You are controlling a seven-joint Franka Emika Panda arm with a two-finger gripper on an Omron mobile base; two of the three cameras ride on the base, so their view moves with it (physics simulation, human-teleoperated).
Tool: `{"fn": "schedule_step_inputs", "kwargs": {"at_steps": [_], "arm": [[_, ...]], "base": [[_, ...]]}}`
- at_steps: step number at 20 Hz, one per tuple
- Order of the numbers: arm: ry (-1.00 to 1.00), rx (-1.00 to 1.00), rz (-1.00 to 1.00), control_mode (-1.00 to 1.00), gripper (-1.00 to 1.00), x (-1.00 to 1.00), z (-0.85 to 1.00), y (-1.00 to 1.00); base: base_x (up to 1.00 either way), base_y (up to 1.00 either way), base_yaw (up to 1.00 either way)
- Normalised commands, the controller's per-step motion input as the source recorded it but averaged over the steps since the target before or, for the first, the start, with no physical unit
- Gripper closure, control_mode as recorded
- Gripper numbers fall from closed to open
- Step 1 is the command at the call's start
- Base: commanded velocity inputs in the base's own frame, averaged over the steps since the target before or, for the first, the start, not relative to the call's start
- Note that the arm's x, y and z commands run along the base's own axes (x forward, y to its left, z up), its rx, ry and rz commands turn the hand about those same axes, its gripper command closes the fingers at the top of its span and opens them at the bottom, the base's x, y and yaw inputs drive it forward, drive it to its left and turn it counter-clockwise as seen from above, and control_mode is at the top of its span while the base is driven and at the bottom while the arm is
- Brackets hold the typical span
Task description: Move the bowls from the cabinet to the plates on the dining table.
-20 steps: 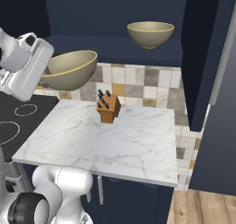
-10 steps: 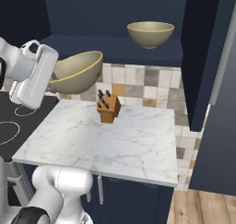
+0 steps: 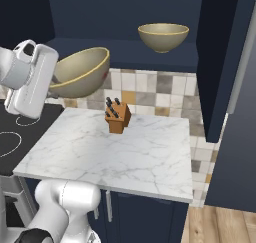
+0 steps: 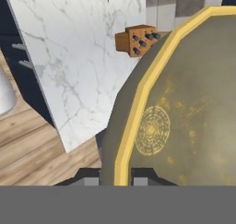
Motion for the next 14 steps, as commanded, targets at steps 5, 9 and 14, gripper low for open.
{"fn": "schedule_step_inputs", "kwargs": {"at_steps": [5, 9, 14], "arm": [[-0.03, 0.0, 0.0, -1.0, 1.0, -0.12, 0.11, -0.02], [-0.01, 0.0, 0.0, 1.0, 1.0, -0.08, 0.04, -0.02], [0.0, 0.0, 0.0, 1.0, 1.0, 0.0, 0.0, 0.0]], "base": [[0.0, 0.0, 0.0], [-0.03, 0.0, 0.0], [-0.21, 0.0, 0.0]]}}
